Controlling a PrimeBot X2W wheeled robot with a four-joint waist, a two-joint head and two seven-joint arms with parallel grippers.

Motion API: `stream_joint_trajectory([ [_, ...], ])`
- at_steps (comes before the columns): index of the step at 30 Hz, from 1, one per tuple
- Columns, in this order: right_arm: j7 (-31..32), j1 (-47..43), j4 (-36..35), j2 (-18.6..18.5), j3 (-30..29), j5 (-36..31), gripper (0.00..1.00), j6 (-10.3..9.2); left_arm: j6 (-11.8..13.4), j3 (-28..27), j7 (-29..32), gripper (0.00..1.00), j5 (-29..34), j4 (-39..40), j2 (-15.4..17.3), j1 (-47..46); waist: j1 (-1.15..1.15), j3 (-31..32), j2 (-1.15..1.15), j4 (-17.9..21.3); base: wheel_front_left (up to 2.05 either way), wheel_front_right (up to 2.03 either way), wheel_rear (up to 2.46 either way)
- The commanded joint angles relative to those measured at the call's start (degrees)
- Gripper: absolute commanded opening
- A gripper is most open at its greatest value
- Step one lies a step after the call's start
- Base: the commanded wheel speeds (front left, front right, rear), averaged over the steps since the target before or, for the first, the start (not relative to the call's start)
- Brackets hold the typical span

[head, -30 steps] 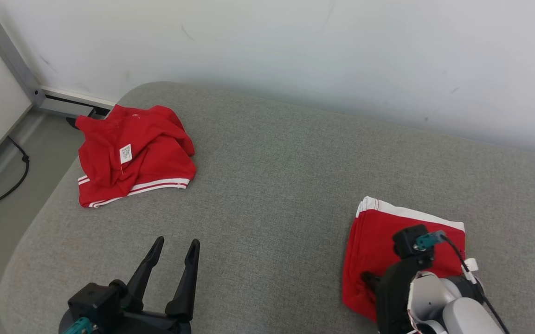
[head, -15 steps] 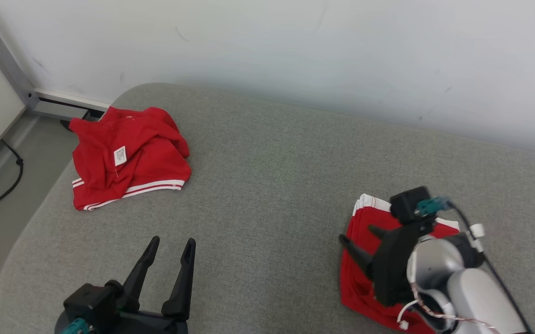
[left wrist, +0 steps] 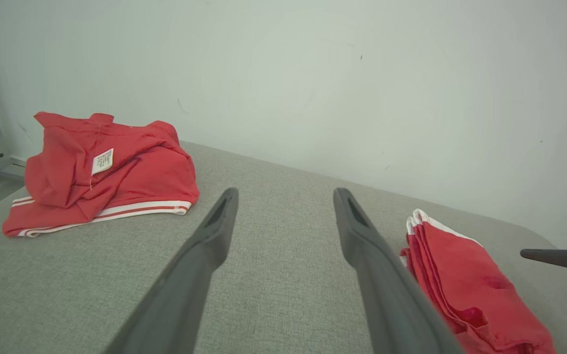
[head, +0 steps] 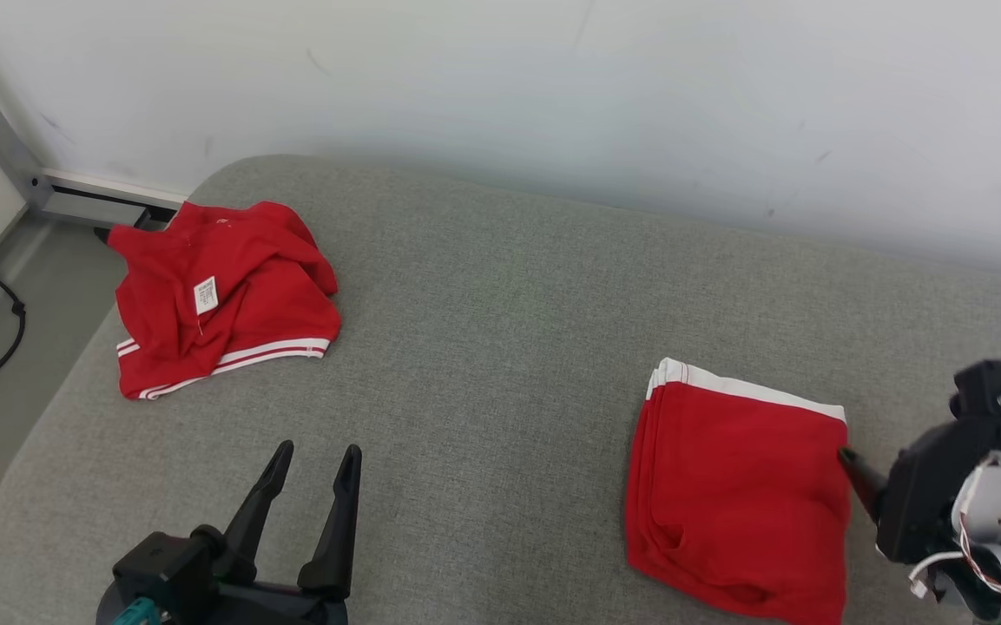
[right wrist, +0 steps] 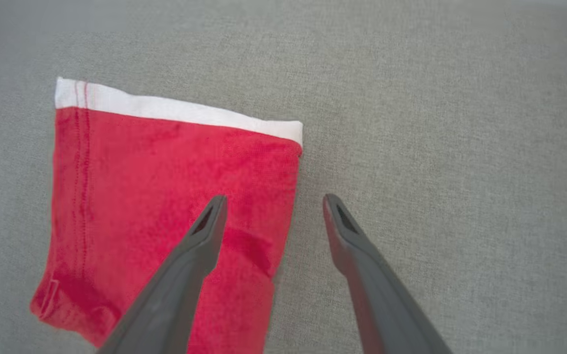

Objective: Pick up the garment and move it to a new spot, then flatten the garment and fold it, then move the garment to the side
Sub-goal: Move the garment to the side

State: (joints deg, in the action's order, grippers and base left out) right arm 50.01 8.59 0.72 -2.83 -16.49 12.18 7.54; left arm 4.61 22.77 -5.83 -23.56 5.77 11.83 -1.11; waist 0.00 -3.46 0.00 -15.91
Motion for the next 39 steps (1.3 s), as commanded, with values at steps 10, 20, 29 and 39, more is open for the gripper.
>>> stream_joint_trajectory([
  [10,-2.22,-1.75,7.79,-0.19,1.3,6.06,1.0,-0.1,0.21,0.0,-0.23,1.0,-0.27,-0.05,0.9,-0.52,0.0,-0.52,0.0,0.52,0.0,0.0,0.0],
  [20,-4.01,0.93,17.42,-0.14,2.62,7.31,1.0,-0.1,0.4,0.56,-0.06,1.0,-0.2,-0.35,1.07,-0.99,0.0,0.04,0.0,-1.49,0.0,0.0,0.0],
  [29,-5.5,4.02,25.99,0.12,4.6,8.73,0.3,-0.08,1.31,0.21,-0.42,1.0,-0.24,-0.15,1.45,-0.21,0.0,1.08,0.0,-3.08,0.0,0.0,0.0],
  [39,-8.78,7.32,29.14,-0.01,5.99,6.42,0.0,-0.07,2.94,-1.45,-0.84,1.0,-1.21,0.7,1.93,1.0,0.0,1.69,0.0,-3.1,0.0,0.0,0.0],
])
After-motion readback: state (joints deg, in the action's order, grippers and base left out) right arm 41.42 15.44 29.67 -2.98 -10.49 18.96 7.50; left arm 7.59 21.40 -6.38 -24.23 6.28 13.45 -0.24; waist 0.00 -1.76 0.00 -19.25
